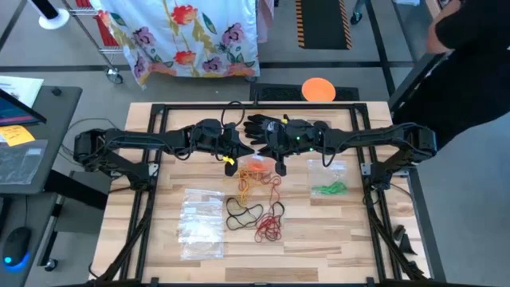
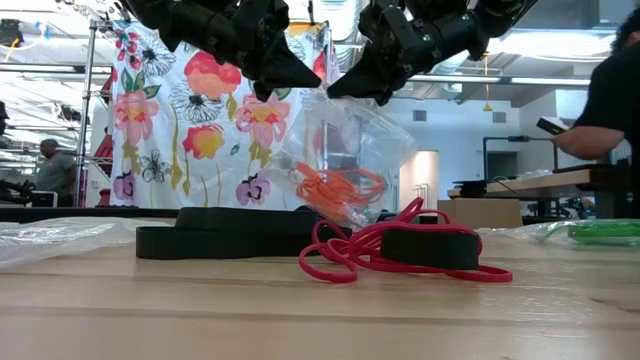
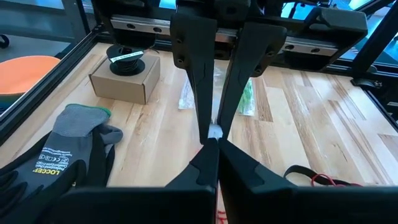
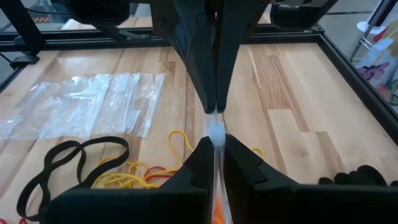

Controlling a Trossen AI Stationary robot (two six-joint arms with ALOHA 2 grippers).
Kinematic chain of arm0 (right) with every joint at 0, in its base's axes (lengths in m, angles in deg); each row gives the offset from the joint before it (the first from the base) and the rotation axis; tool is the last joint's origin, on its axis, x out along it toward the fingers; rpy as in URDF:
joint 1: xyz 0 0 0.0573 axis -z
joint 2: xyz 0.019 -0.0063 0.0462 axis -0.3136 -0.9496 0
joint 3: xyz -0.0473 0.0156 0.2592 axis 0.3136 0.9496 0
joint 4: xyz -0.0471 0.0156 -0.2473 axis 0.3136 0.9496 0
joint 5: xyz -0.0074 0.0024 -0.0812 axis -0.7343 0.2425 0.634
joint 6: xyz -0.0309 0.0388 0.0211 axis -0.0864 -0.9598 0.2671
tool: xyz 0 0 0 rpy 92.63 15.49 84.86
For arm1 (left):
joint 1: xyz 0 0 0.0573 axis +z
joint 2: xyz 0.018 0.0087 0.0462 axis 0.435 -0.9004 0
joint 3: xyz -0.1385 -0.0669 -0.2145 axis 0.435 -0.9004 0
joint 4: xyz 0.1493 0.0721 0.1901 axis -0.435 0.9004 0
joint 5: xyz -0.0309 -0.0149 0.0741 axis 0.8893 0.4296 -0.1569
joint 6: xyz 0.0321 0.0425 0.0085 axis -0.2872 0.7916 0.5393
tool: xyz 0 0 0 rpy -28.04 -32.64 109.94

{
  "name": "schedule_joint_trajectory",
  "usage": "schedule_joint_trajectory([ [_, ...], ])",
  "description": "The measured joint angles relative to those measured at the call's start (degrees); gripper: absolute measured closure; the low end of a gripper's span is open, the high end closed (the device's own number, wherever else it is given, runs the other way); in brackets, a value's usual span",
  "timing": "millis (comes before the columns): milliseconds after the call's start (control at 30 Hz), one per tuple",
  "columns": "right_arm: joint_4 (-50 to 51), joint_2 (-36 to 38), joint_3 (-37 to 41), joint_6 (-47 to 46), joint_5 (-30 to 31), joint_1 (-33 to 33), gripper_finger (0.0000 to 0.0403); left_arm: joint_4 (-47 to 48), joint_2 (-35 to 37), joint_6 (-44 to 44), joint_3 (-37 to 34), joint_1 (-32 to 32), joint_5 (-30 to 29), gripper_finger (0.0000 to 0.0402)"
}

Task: Sort rubber bands
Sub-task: Close the transparent zip bag containing the orange rubber bands

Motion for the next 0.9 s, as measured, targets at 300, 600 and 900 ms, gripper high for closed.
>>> schedule_joint_trajectory([
  [300,-1.29,-0.02,0.09,0.00,0.53,-0.10,0.0368,-0.05,0.07,-0.09,0.00,0.02,0.19,0.0401],
  [600,-2.30,-0.02,0.09,-0.02,0.49,-0.15,0.0350,-0.89,0.07,0.77,0.00,0.02,0.09,0.0392],
  [900,-1.89,-0.02,0.09,-0.17,0.44,-0.15,0.0350,-0.69,0.84,0.17,0.00,0.16,-6.41,0.0325],
])
